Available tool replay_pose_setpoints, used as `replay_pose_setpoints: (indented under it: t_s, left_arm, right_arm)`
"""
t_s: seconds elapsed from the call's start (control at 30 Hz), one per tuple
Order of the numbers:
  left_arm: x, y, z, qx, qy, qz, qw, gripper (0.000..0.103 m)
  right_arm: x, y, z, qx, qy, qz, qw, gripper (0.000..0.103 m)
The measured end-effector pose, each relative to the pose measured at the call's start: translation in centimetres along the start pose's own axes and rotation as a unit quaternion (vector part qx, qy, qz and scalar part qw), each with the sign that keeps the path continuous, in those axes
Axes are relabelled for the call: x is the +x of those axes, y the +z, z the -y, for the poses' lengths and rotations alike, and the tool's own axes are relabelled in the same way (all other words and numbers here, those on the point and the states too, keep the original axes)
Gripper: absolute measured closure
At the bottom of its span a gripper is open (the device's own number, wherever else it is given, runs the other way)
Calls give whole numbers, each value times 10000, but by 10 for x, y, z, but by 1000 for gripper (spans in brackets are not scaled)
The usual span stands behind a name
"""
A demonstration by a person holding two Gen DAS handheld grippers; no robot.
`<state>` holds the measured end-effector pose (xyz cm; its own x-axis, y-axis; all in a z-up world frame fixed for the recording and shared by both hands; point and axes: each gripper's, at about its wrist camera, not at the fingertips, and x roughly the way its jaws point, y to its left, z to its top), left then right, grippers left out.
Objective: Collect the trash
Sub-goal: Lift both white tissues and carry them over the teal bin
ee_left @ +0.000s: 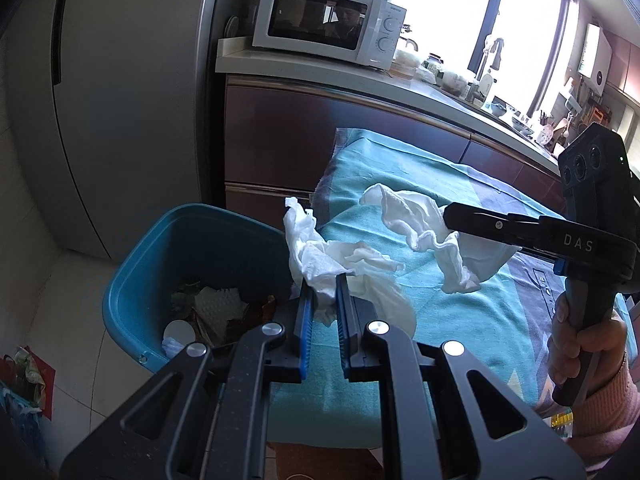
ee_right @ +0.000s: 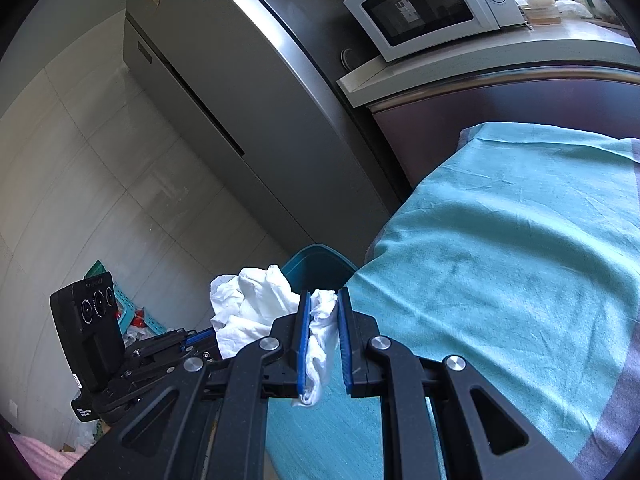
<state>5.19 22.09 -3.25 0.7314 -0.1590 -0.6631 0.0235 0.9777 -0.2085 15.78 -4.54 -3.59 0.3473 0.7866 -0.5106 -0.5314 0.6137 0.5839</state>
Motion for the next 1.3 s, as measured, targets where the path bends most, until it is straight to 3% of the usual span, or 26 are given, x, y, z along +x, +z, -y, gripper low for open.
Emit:
replay_pose_setpoints:
  t_s: [1.3]
  left_arm:
    - [-3,2,-39,-270,417,93,9987,92]
  right_arm:
    - [41,14,-18,-219,153,-275,9993,91]
